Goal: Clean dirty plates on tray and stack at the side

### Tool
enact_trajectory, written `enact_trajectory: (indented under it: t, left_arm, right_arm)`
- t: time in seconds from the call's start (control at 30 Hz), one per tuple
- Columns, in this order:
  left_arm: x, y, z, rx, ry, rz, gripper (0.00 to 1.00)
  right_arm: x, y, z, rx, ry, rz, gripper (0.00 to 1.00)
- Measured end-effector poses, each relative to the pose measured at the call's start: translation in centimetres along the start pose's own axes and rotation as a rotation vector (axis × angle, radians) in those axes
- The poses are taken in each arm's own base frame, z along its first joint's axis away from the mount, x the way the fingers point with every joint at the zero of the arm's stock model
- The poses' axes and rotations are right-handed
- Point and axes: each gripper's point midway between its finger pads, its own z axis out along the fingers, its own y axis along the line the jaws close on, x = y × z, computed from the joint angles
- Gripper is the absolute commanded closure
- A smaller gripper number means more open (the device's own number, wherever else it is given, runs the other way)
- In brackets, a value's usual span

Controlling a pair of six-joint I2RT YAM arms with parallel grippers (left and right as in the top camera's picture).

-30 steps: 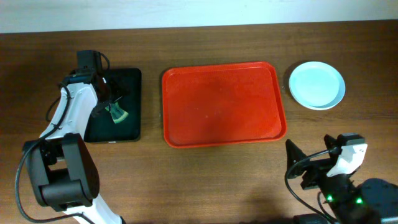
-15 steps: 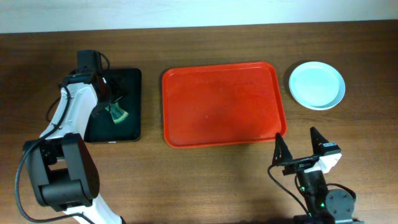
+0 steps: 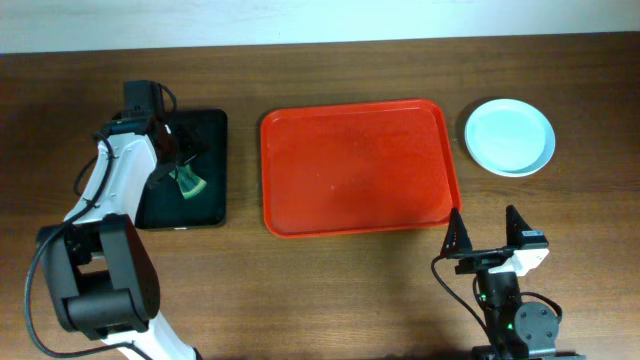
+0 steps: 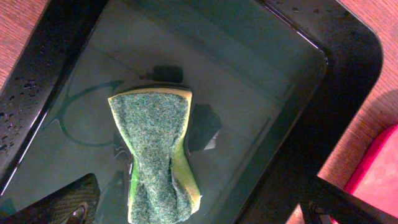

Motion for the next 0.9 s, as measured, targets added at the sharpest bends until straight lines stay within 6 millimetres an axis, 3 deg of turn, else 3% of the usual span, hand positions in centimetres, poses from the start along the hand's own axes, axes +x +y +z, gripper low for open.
enact_trajectory:
  t: [0.1, 0.23, 0.9]
  left_arm:
    - [0.0, 0.0, 0.0, 0.000, 0.000, 0.000, 0.01]
    - [0.0, 0.0, 0.0, 0.000, 0.000, 0.000, 0.01]
    - [0.0, 0.0, 0.0, 0.000, 0.000, 0.000, 0.01]
  right_arm:
    - [1.0, -0.3, 0.0, 0.013, 0.039, 0.001, 0.01]
    - [4.0, -0.9, -0.3, 0.038, 0.161, 0.001, 0.01]
    - [4.0, -0.9, -0.3, 0.038, 0.161, 0.000, 0.01]
